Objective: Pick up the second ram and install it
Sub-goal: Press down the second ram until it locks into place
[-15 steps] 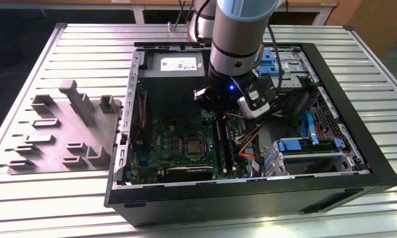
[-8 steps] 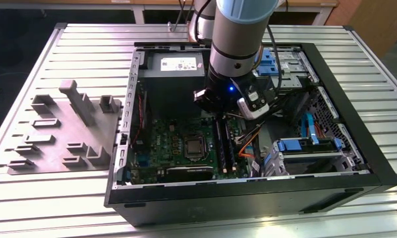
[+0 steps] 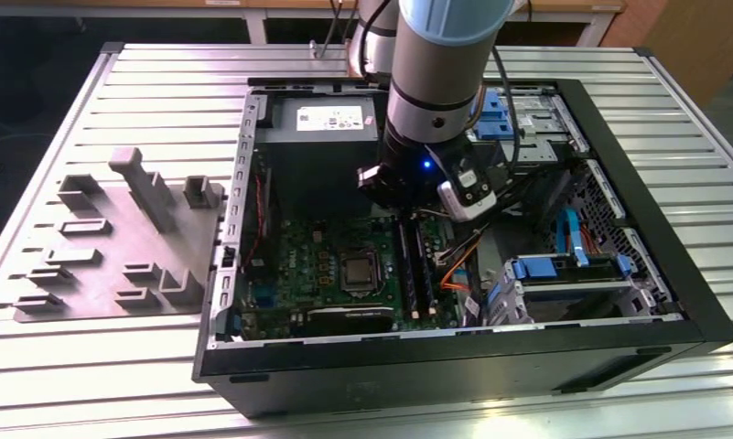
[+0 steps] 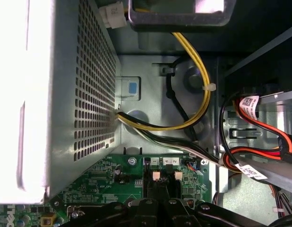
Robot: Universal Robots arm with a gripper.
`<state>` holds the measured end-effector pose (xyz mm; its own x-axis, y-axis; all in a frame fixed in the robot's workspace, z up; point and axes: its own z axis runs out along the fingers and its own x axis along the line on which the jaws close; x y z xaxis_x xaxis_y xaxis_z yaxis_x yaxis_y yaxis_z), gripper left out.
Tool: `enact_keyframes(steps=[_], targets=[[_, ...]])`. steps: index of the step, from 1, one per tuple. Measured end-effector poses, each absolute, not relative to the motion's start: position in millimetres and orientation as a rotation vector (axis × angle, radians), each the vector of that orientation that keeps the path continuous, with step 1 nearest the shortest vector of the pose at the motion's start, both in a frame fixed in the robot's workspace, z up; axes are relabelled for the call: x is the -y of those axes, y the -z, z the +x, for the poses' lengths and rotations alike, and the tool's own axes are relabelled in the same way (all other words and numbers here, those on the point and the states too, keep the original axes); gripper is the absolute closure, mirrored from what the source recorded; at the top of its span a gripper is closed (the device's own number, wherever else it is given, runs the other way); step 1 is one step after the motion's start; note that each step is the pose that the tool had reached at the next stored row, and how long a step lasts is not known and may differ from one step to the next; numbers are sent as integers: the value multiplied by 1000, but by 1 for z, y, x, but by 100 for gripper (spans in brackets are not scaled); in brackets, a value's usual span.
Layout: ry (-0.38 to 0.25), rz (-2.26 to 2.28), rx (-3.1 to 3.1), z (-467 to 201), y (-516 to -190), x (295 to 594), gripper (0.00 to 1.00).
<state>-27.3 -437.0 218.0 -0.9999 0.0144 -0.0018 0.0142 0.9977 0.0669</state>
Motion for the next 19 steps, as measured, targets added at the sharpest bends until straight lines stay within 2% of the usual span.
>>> enact_keyframes(steps=[19], targets=[[-106, 22, -3137, -27, -215, 437, 90]])
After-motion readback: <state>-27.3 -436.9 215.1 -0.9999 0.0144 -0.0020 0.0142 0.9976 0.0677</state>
